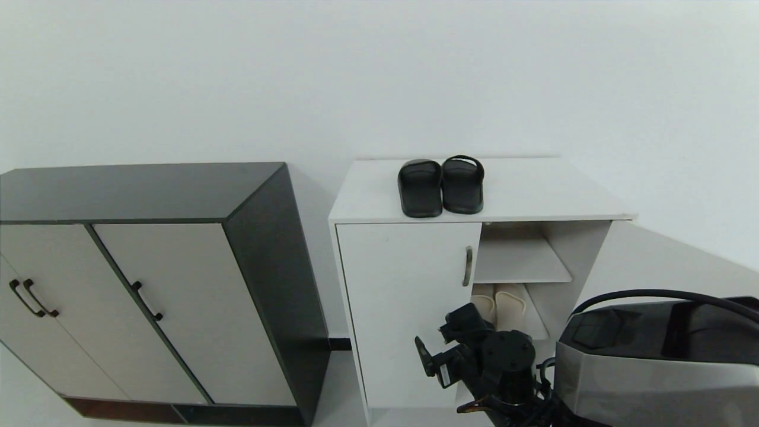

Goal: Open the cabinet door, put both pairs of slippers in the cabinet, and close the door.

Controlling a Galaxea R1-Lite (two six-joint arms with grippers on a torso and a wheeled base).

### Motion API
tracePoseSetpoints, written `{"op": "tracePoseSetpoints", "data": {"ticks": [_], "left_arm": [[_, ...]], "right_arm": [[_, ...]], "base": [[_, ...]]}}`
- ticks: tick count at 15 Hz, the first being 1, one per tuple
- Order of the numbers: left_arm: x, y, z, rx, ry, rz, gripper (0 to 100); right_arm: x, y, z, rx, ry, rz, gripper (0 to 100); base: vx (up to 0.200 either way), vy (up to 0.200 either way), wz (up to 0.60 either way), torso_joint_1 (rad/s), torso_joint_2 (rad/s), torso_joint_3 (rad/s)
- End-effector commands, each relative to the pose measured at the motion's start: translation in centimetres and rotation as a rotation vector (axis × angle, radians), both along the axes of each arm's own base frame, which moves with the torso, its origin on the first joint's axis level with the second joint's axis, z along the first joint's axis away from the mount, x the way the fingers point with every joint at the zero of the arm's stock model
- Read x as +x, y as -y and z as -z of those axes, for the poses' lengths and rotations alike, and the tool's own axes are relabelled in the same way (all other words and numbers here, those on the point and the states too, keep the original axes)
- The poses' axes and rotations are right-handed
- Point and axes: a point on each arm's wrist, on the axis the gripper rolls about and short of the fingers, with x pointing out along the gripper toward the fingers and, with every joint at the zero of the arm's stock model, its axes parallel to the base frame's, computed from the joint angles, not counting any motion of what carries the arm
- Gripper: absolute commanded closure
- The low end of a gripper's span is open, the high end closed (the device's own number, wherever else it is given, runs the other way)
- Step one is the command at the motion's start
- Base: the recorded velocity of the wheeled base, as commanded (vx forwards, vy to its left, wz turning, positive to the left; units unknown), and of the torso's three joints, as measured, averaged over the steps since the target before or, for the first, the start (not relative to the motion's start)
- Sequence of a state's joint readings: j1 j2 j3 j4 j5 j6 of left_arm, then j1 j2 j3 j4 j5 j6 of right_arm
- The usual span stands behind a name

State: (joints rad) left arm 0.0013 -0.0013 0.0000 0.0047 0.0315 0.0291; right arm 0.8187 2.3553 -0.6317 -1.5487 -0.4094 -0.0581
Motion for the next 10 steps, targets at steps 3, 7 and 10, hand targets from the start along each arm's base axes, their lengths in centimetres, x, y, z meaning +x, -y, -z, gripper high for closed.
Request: {"op": "tracePoseSetpoints", "data": {"ticks": [3,7,10], "left_arm": [[0.01,0.00,0.00,0.000,-0.001,-0.001,100],[0.01,0.00,0.00,0.000,-0.001,0.001,100],[0.01,0.00,0.00,0.000,-0.001,-0.001,100]], "right_arm": [[-0.02,0.00,0.25,-0.005,-0.004,0.000,0],[-0.02,0.00,0.37,-0.008,-0.007,0.000,0],[0.03,-0.05,0.59,-0.013,-0.008,-0.001,0]], "base": [[0.000,0.000,0.00,0.229,-0.54,-0.313],[0.000,0.000,0.00,0.249,-0.57,-0.323],[0.000,0.000,0.00,0.268,-0.59,-0.328]]}}
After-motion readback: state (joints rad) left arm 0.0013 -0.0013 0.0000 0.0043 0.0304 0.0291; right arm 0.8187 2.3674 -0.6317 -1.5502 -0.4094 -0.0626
